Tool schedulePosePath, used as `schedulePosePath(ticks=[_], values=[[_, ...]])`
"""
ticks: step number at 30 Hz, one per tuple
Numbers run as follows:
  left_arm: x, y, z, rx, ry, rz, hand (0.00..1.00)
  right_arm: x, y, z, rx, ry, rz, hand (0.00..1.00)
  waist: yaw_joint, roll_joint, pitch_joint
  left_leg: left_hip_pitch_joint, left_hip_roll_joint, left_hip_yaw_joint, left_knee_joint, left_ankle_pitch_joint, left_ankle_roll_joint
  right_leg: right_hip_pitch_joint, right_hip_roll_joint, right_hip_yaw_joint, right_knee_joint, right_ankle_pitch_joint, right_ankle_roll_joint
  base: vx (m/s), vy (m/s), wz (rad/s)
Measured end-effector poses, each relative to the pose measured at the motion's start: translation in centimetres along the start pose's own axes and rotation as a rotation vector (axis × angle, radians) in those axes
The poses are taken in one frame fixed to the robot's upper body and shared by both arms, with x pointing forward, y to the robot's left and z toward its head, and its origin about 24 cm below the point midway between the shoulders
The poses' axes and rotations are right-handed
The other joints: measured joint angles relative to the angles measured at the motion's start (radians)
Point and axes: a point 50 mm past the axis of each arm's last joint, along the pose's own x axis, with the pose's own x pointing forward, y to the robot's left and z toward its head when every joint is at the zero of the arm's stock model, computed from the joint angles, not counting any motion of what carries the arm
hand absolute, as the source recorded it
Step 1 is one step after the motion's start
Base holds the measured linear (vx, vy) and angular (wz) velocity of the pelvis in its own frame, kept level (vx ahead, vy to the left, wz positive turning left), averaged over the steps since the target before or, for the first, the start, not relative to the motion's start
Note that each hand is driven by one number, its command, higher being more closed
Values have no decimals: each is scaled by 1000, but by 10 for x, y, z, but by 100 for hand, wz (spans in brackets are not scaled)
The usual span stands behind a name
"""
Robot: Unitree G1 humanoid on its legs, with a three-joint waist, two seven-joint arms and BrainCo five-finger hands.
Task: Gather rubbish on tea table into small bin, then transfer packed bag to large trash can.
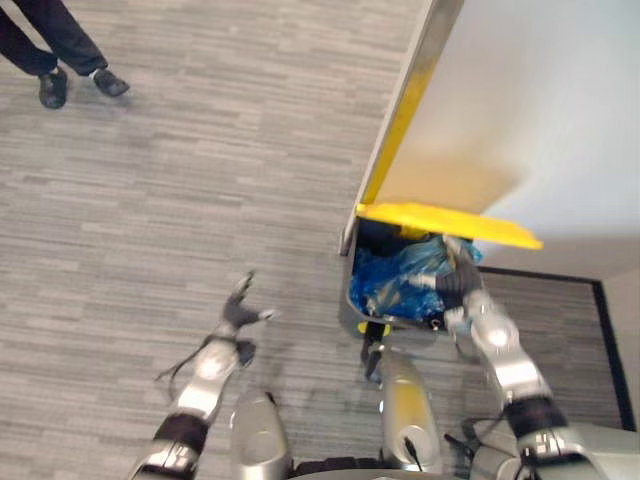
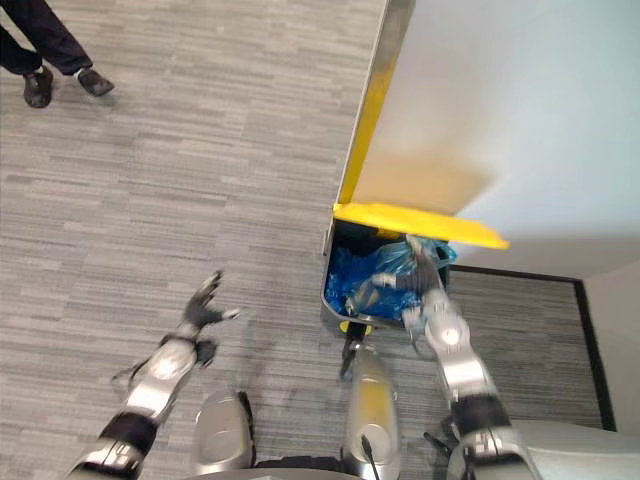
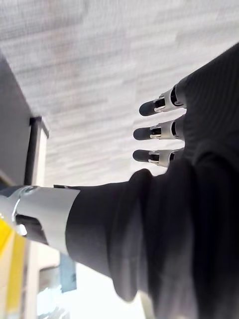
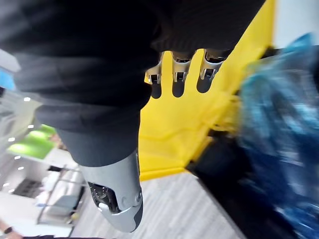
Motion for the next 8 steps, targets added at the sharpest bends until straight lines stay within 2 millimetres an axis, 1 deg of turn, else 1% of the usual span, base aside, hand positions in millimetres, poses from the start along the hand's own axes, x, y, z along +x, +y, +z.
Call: schedulePosePath(ticks=[1, 2, 3, 4, 5, 6, 8], values=[[-11, 6, -7, -17, 11, 8, 0, -14, 0, -17, 3, 59, 0, 0, -6, -7, -36, -9, -19, 2, -48, 29, -1, 70, 9, 17, -26, -28, 30, 80, -115, -16], [-17, 4, -9, -38, 9, 4, 0, -25, -4, -31, 2, 108, -12, 0, -8, -15, -61, -27, -31, -1, -79, 51, -11, 114, 33, 19, -156, -81, 61, 49, -112, -16], [-19, 1, -10, -55, 10, -4, 0, -29, -7, -36, 2, 131, -20, 0, -8, -2, -65, -31, -37, -8, -105, 64, -11, 132, 45, 13, -219, -87, 58, 8, -93, -27], [-24, -6, -14, -82, 19, -26, 0, -34, -11, -45, 6, 167, -33, 0, -8, 21, -87, -43, -47, -9, -166, 104, -11, 164, 79, 4, -364, -83, 49, 5, -68, -40], [-26, -12, -16, -104, 20, -46, 0, -38, -13, -54, 7, 206, -38, 0, -10, 46, -104, -43, -43, 1, -224, 145, -15, 174, 113, 8, -472, -40, 20, 5, -49, -47], [-26, -15, -15, -112, 19, -61, 0, -43, -12, -63, 10, 247, -36, 0, -10, 61, -123, -34, -41, 14, -278, 185, -21, 187, 137, 13, -546, 4, 15, 39, -36, -37], [-27, -16, -16, -114, 19, -71, 0, -47, -12, -72, 12, 285, -31, 0, -8, 72, -147, -22, -41, 23, -334, 217, -23, 201, 155, 15, -617, 46, 12, 22, -8, -15]])
